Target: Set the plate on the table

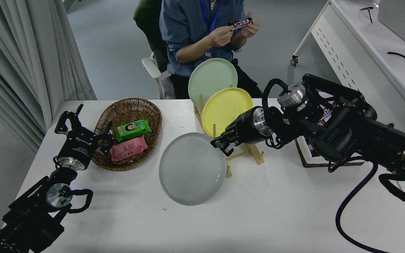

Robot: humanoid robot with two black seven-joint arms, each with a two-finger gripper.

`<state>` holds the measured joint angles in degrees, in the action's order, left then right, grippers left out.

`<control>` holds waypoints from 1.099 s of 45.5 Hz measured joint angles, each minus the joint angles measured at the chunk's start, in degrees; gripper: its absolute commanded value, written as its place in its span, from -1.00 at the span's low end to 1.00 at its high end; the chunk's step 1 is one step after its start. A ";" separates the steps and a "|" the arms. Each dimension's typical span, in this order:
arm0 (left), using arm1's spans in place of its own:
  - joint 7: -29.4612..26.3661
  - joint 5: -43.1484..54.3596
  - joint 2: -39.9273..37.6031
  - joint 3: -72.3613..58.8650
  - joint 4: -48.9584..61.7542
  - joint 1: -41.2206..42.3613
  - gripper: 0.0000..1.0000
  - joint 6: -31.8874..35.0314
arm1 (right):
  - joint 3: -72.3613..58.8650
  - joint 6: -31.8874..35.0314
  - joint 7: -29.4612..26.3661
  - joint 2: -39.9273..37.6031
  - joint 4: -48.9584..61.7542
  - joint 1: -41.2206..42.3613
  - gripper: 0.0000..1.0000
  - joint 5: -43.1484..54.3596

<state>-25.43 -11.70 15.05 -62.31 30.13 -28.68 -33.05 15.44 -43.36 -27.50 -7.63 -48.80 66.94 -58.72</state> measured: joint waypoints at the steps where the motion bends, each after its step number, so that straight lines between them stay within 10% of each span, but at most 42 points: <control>1: 0.00 0.01 0.00 0.00 0.00 0.00 1.00 0.00 | 0.01 -0.26 0.00 0.89 1.21 -0.34 -1.00 -0.05; 50: 0.00 0.01 -0.02 0.00 0.00 -0.03 1.00 0.00 | 3.84 -1.63 0.20 7.59 18.72 -9.45 -1.00 -3.54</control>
<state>-25.43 -11.68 15.03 -62.31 30.13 -28.71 -33.05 19.28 -44.99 -27.30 -0.04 -30.08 57.49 -62.26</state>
